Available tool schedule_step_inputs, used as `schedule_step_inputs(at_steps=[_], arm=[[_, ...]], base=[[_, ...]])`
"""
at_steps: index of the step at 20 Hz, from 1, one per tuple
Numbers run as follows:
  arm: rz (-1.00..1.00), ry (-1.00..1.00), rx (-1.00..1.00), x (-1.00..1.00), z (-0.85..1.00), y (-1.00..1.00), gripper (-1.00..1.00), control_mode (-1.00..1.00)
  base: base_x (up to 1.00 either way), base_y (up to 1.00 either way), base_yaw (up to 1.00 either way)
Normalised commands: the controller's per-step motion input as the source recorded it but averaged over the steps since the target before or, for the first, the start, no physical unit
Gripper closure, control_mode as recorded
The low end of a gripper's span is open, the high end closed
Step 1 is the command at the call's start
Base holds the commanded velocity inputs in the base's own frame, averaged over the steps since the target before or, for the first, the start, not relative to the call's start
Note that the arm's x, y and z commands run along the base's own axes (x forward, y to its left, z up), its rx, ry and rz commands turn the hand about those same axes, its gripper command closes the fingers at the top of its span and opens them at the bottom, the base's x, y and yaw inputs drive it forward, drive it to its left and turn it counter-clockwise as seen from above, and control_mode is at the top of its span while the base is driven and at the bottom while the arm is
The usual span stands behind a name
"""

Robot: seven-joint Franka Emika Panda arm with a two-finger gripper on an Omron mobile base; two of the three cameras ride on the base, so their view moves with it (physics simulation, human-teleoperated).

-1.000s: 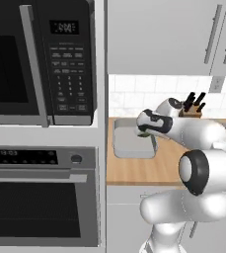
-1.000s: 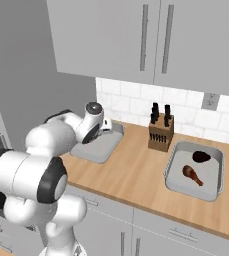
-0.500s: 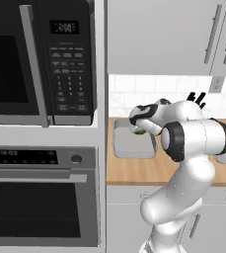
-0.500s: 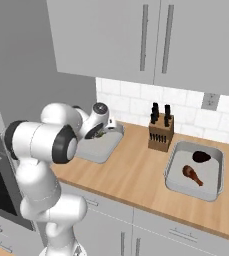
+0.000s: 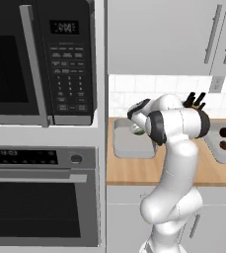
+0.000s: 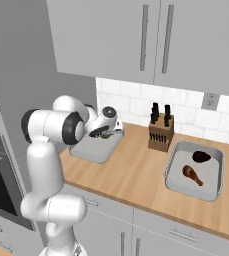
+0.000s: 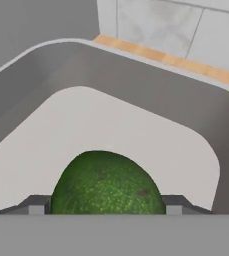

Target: Place one avocado and one chicken drumstick in each tupperware on the nearby counter, to pack two identical lunches.

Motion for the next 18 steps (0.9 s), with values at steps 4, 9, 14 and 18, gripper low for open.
schedule_step_inputs(at_steps=[4, 9, 14, 18], arm=[[0.00, 0.00, 0.00, 0.46, -0.27, -0.09, -1.00, -1.00], [0.01, -0.01, 0.00, 0.04, 0.37, 0.01, -1.00, -1.00], [0.00, -0.04, -0.07, -0.29, 0.93, 0.29, -1.00, -1.00], [0.00, -0.05, -0.17, -0.59, 0.61, 0.41, -1.00, -1.00]], base=[[0.00, 0.00, 0.00], [0.00, 0.00, 0.00], [0.00, 0.00, 0.00], [0.00, 0.00, 0.00]])
